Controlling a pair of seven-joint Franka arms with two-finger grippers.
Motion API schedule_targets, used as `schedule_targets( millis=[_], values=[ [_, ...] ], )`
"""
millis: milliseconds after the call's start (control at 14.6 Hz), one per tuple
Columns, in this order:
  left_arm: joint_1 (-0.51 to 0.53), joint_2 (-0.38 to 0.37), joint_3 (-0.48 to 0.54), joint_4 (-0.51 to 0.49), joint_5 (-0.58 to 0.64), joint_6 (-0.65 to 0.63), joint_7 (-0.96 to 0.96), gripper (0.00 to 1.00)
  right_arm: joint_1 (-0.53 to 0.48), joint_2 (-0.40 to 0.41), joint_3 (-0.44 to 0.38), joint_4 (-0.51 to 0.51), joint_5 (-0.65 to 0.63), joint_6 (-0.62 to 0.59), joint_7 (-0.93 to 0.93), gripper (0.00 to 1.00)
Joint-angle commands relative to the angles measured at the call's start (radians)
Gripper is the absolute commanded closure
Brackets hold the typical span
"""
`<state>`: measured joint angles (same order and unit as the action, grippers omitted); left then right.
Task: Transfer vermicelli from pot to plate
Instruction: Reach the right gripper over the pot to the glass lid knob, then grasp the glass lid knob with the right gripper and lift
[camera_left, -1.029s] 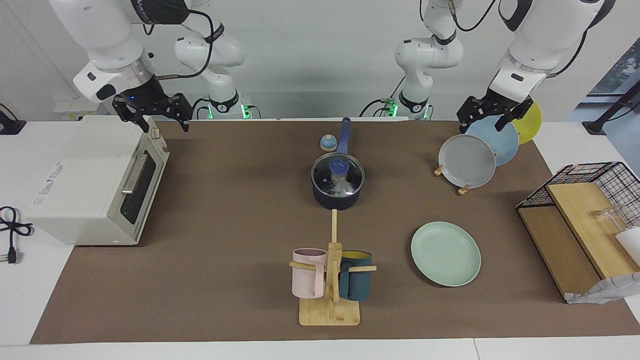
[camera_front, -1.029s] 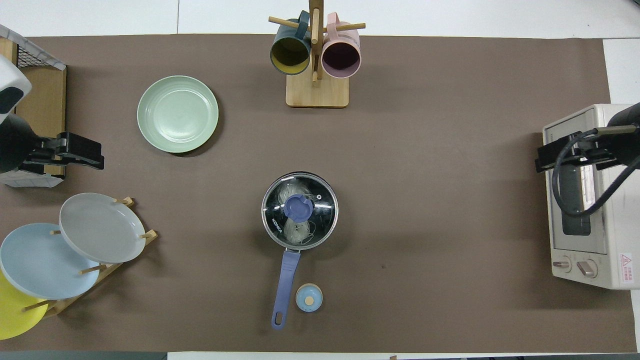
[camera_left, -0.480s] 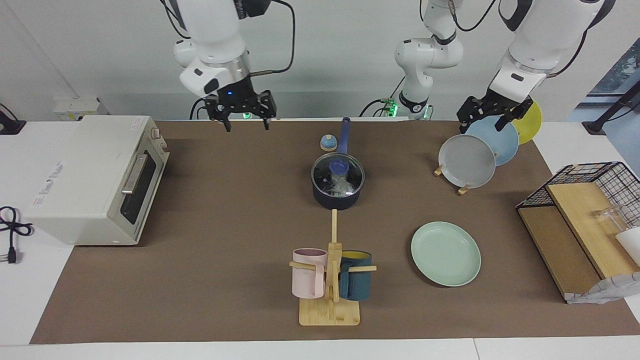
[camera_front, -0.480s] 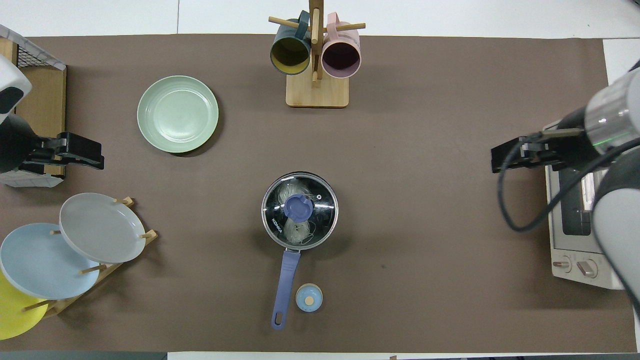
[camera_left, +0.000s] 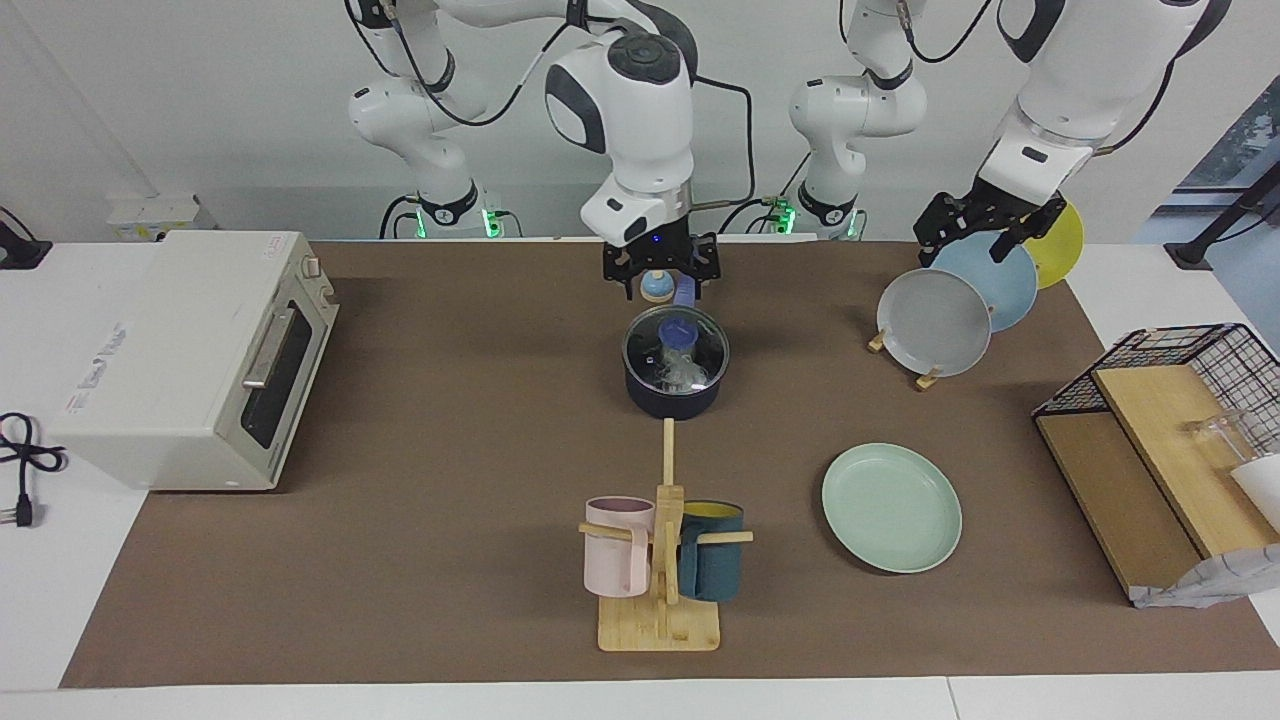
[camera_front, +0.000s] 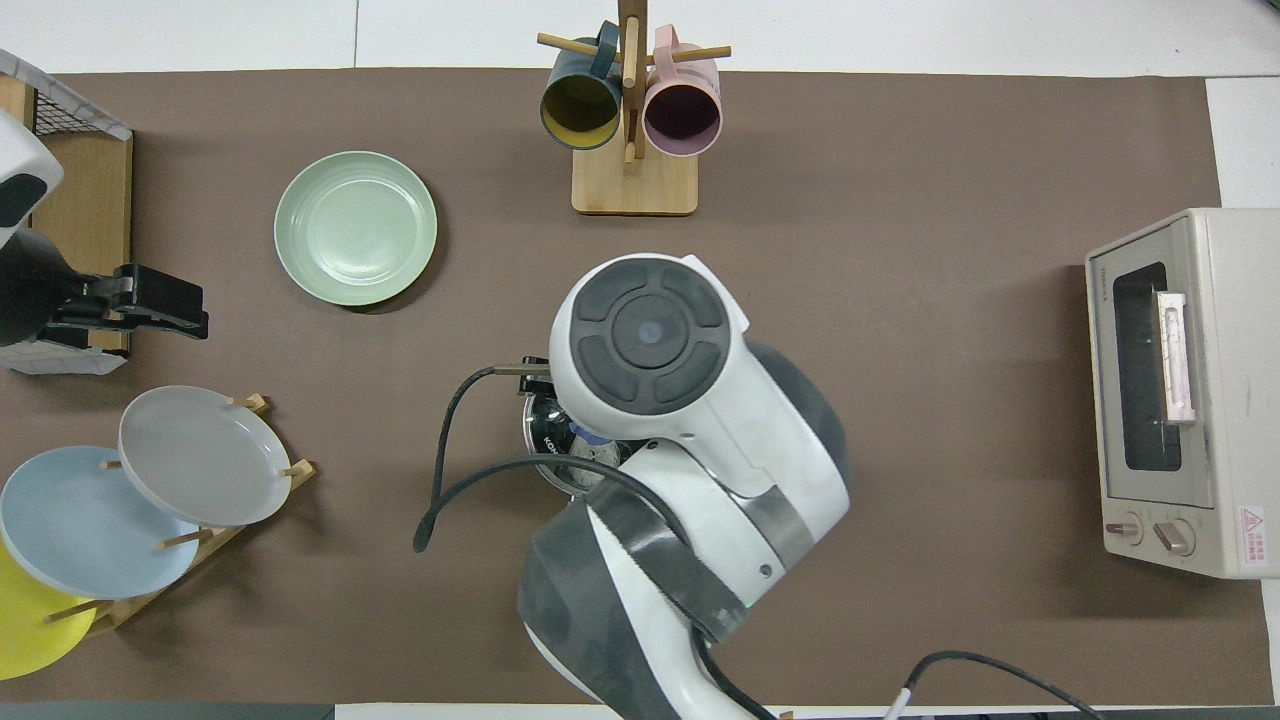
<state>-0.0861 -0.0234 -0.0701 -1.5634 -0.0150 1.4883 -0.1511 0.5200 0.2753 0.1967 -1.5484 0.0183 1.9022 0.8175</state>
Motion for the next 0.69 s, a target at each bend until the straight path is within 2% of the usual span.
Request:
schedule_targets(
  millis=[0, 206, 617],
  values=[
    [0.008, -0.027, -0.001, -0.029, -0.013, -0.002, -0.004, 0.00, 0.017, 0.011, -0.003, -0.048, -0.018, 0.064, 0.015, 0.00],
    [0.008, -0.027, -0.001, -0.029, -0.013, -0.002, -0.004, 0.00, 0.037, 0.031, -0.003, -0.107, -0.118, 0.100, 0.011, 0.00],
    [0.008, -0.027, -0.001, -0.029, -0.013, 0.000, -0.004, 0.00, 0.051, 0.033, -0.002, -0.165, -0.121, 0.164, 0.012, 0.00]
  ],
)
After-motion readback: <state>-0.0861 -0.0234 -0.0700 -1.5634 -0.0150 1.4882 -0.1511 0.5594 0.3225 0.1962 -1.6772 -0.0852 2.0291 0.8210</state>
